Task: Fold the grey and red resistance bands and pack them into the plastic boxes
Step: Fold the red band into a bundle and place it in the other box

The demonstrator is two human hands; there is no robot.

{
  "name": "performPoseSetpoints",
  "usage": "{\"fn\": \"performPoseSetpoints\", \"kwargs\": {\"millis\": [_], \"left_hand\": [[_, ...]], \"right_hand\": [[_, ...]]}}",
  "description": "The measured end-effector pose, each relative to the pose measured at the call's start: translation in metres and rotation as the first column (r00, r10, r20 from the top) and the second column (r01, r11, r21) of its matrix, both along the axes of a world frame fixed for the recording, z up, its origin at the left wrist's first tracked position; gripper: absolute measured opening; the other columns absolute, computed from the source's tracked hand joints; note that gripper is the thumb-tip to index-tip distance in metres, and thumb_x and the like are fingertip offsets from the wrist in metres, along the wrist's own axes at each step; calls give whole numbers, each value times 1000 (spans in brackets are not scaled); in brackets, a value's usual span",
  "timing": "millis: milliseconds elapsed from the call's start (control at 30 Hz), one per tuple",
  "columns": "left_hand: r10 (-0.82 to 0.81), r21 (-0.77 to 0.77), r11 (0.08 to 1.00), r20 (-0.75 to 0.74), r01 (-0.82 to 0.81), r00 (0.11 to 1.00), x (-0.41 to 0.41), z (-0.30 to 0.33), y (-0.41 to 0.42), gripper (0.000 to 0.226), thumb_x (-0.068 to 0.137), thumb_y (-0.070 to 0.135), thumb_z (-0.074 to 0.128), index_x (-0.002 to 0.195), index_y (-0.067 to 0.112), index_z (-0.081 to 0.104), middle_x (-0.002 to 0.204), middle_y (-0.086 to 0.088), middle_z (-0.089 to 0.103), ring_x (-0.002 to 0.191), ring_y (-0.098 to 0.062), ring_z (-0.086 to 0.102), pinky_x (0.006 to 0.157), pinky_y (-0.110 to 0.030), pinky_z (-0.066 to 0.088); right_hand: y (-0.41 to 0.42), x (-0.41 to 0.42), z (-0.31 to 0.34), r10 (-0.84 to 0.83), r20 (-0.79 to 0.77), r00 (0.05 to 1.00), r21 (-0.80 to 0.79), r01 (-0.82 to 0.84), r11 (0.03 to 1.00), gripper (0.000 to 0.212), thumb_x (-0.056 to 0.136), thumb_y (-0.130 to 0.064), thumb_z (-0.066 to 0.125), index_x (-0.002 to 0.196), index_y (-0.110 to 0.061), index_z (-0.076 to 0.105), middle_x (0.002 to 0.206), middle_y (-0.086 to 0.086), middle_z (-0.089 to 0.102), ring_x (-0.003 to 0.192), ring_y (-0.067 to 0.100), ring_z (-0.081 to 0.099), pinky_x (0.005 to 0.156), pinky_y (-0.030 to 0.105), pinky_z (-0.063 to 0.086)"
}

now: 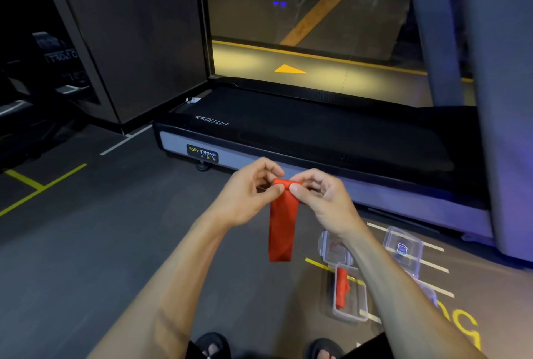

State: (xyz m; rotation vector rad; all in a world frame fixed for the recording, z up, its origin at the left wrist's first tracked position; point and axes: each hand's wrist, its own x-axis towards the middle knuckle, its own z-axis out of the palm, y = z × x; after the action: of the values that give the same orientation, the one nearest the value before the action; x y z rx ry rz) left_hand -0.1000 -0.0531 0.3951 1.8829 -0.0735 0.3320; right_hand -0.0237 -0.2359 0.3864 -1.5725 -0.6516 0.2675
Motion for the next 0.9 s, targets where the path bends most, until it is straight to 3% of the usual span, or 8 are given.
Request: {"fn": "performPoseSetpoints", "kwargs": {"millis": [100,233,400,500,567,700,833,900], "left_hand": [[8,-40,999,-29,-10,1000,1,-2,-2,14,89,25,68,101,19,66,92,-21,67,83,-23,65,88,-56,54],[1,-34,999,-35,-2,999,1,-1,-4,9,91,31,67,97,24,67,89,-29,65,80,-28,68,88,-60,55],[22,-20,1000,4,-22,1000,1,-2,-4,10,86,35,71,94,31,67,81,-19,65,76,-22,64,84,-59,53],[44,-28,999,31,-43,999,1,-2,-5,16,83,43,73,93,31,68,74,-1,62,72,-17,61,76,-50,52],[58,-24,998,45,-57,997,2,-3,-5,16,86,47,70,93,32,69,73,2,61,71,-19,58,75,-53,52],[43,8,999,75,-44,996,2,-5,-2,12,89,39,69,97,30,67,76,-7,62,73,-17,59,75,-50,51],[6,2,1000,97,-6,995,2,-3,-1,11,92,21,68,103,17,66,86,-21,63,78,-16,61,78,-42,51],[-5,8,1000,98,5,995,1,-3,0,11,93,17,68,104,16,65,89,-19,65,81,-17,64,81,-40,52]], "right_hand": [[0,1,0,-13,76,997,12,12,1000,8,93,-4,72,100,-7,70,97,9,75,89,15,69,84,33,55],[1,0,2,-16,120,993,7,15,1000,9,94,-7,70,99,-15,69,94,0,73,91,13,68,86,34,54],[4,-3,2,3,159,987,-6,-2,1000,9,95,-5,69,100,-12,66,93,4,72,87,10,66,80,25,51],[3,-4,3,4,153,988,-2,-4,1000,9,95,-5,70,100,-12,67,94,10,71,87,13,66,79,27,52],[4,-4,4,1,141,990,7,-2,1000,10,93,-2,70,99,-10,67,93,12,71,86,14,66,78,28,52],[4,-5,5,15,89,996,29,-18,999,14,91,1,71,101,-4,64,91,7,69,88,11,65,80,22,52],[5,-7,6,26,-100,995,59,-20,998,13,98,-11,66,109,-2,65,91,10,69,83,10,65,74,17,52],[4,-5,4,5,-81,997,14,-4,1000,13,99,-14,66,106,-5,70,92,13,73,83,13,68,75,20,54]]}}
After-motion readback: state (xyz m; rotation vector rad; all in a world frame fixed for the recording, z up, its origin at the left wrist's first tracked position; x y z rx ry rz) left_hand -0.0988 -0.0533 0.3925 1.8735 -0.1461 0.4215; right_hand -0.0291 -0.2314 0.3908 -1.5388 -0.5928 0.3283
